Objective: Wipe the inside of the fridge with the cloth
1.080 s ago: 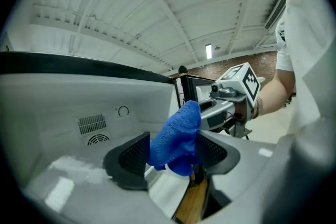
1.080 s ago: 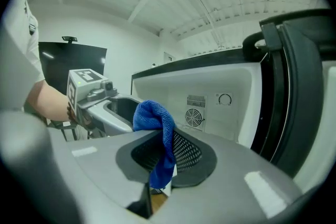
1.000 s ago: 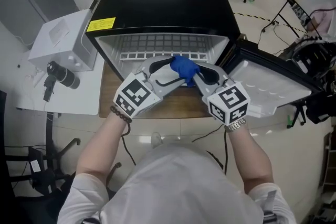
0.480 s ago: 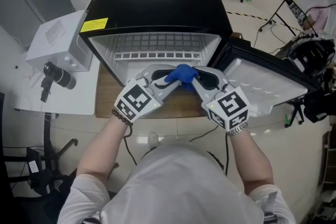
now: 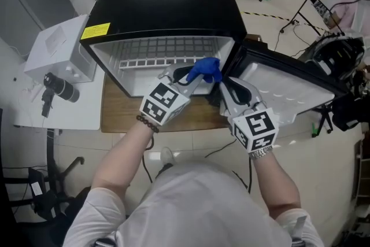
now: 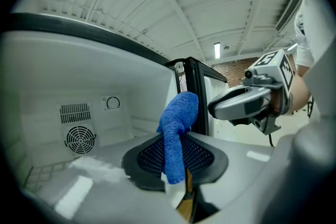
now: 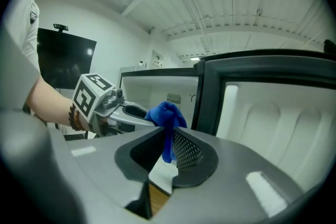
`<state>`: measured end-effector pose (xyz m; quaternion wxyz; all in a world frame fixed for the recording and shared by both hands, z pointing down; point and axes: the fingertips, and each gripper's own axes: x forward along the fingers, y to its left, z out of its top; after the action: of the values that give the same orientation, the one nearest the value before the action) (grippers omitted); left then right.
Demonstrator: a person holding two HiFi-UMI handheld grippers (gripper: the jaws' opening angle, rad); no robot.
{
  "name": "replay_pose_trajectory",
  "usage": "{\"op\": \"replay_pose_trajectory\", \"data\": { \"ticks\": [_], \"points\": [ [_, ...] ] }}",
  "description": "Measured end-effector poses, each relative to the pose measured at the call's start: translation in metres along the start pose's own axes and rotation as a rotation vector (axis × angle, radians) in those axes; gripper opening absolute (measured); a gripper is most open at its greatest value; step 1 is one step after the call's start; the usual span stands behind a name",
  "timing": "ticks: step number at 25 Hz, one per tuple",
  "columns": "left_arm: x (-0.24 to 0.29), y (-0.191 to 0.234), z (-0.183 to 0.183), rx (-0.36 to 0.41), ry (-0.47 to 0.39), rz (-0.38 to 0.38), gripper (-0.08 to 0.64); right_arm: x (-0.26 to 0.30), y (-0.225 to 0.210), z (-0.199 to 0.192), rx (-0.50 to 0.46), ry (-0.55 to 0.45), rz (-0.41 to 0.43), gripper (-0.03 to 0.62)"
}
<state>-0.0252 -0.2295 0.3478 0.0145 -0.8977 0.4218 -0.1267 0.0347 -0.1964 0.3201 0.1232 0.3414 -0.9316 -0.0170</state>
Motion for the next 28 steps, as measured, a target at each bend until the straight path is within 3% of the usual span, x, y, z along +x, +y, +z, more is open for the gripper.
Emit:
{"op": "replay_pose_trajectory", "data": {
  "ticks": [8,28],
  "points": [
    [0.036,0.01,0.01,-0.079,-0.026,0.037,0.078,-0.01,-0.015,-0.001,0.025,-0.015,-0.055,0.003],
    [0.078,0.067,0.017,-0.16,-0.032,0.212,0.078,0.001,-0.01,0.0,0.023,-0.028,-0.014,0.002]
  ]
}}
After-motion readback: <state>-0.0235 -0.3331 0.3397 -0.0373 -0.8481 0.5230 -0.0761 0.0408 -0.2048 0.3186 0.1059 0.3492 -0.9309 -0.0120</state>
